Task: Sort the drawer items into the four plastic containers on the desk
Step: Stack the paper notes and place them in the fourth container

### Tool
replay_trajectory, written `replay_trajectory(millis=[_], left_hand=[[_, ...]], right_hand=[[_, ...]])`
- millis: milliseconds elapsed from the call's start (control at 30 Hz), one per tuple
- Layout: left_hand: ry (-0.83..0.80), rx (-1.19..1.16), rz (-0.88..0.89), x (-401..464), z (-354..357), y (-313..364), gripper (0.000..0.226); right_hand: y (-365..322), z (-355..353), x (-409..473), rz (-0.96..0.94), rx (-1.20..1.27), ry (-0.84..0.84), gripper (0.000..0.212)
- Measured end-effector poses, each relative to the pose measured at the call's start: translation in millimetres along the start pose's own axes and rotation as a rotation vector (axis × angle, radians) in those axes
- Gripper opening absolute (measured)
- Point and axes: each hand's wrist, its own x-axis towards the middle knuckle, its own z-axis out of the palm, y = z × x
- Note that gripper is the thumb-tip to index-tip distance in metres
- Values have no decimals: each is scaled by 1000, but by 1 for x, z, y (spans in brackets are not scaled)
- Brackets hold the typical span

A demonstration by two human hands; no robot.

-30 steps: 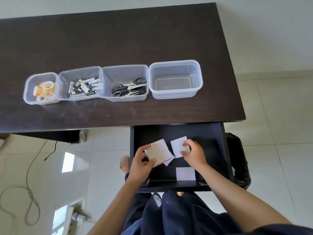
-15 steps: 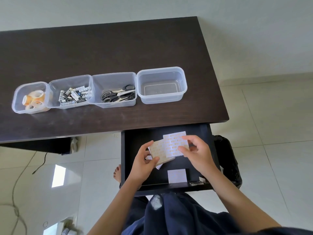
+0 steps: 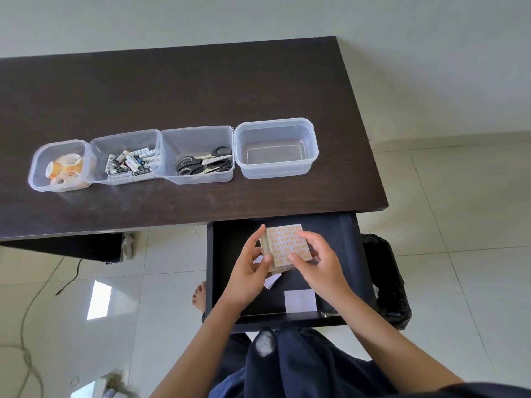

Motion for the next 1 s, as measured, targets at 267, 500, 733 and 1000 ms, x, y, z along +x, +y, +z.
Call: replay_trajectory(millis=[267, 500, 733, 1000], left_hand=[[-75, 110, -97, -2, 2, 10, 67], [-70, 164, -117, -2, 2, 2, 69], [-52, 98, -142, -8, 0, 2, 66], [-39, 26, -114, -16, -1, 3, 71]], right_hand=[[4, 13, -5, 34, 69, -40, 59], [0, 26, -10, 88, 126, -82, 72], [1, 34, -12, 43, 2, -63, 73], [9, 39, -14, -103, -200, -79, 88]])
